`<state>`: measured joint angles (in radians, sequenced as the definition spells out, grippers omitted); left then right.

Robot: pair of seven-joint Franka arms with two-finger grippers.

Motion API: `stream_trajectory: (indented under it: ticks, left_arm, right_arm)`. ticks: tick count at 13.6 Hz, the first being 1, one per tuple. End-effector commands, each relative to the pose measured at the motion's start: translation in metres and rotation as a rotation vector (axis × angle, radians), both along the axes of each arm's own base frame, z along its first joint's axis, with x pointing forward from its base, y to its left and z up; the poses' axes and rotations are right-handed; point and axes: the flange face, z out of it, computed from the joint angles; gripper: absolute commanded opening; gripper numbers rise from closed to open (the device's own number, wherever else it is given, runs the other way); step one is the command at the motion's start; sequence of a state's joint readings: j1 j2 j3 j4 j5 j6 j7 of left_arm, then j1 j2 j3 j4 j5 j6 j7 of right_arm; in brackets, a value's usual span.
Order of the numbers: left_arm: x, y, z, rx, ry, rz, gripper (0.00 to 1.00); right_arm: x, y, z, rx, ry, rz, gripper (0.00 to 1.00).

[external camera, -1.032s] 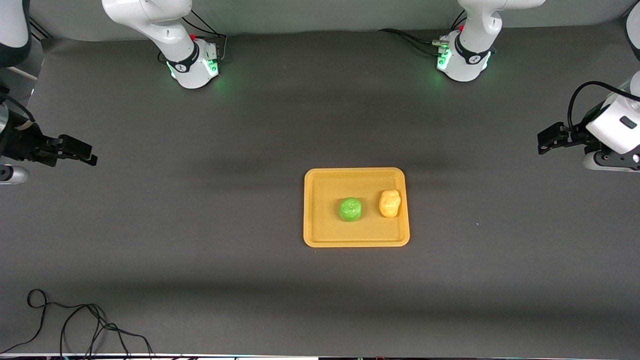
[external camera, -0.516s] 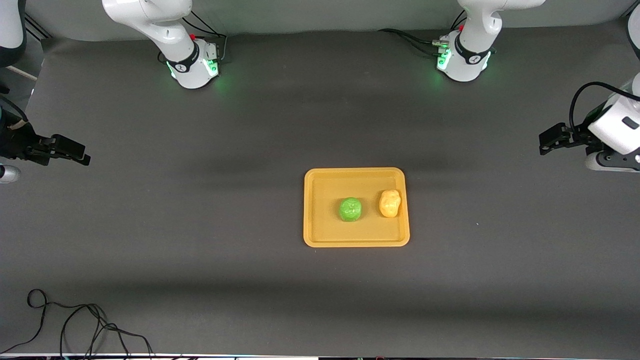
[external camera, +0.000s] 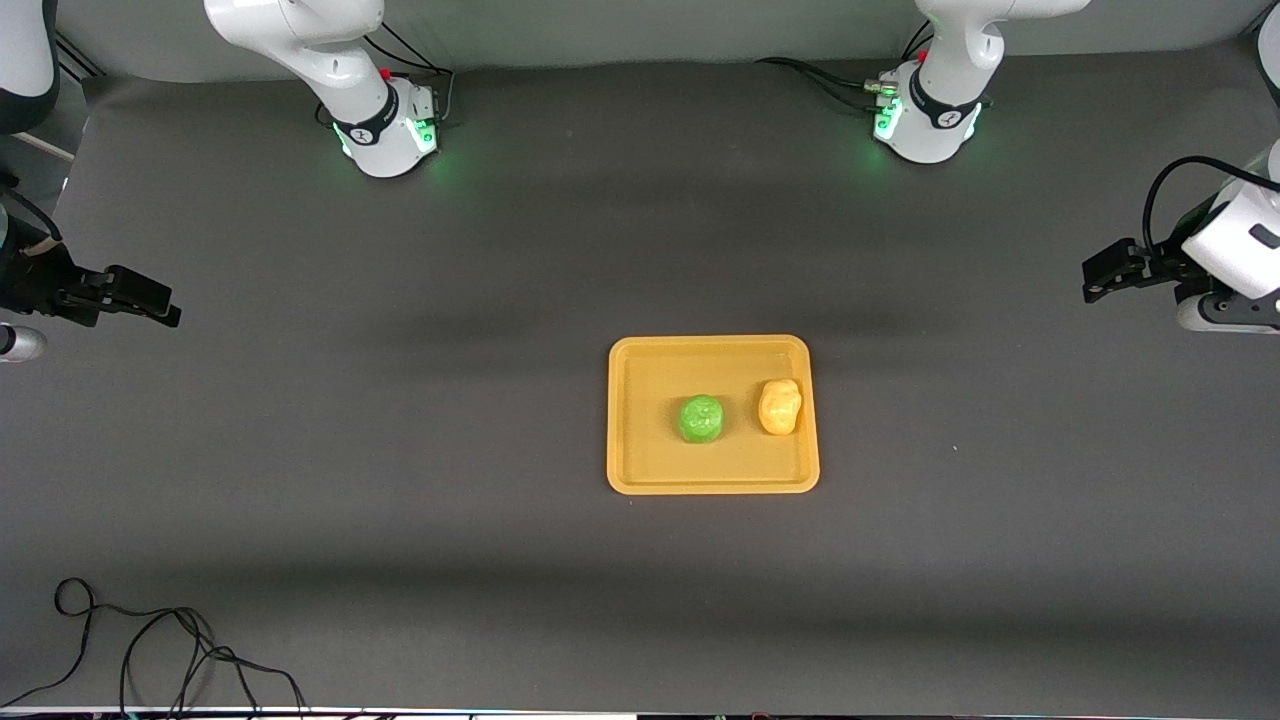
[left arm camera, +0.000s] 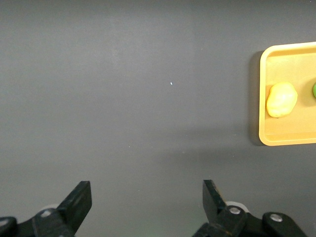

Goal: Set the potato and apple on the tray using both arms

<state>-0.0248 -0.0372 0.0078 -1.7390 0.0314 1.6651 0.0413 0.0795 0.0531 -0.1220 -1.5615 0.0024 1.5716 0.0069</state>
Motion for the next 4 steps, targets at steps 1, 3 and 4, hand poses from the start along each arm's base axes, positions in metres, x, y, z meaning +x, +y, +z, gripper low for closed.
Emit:
stream_trajectory:
  ticks: [1,3,4]
  left_arm:
    - [-0.0068,0.0002,0.0028,0.0,-0.022,0.004,1.0]
    - [-0.006,0.0009,0.0011,-0.001,-0.018,0.005,1.0]
    - [-0.0059,0.0009,0.0018,-0.001,-0.02,0.005,1.0]
  right_arm:
    - [-0.0087,0.0005,0.0039,-0.014,-0.013,0.007,1.0]
    - [-0.0082,-0.0004,0.0045,-0.014,-0.014,0.015,1.0]
    - [-0.0078,-0.0012,0.0036,-0.014,-0.013,0.015,1.0]
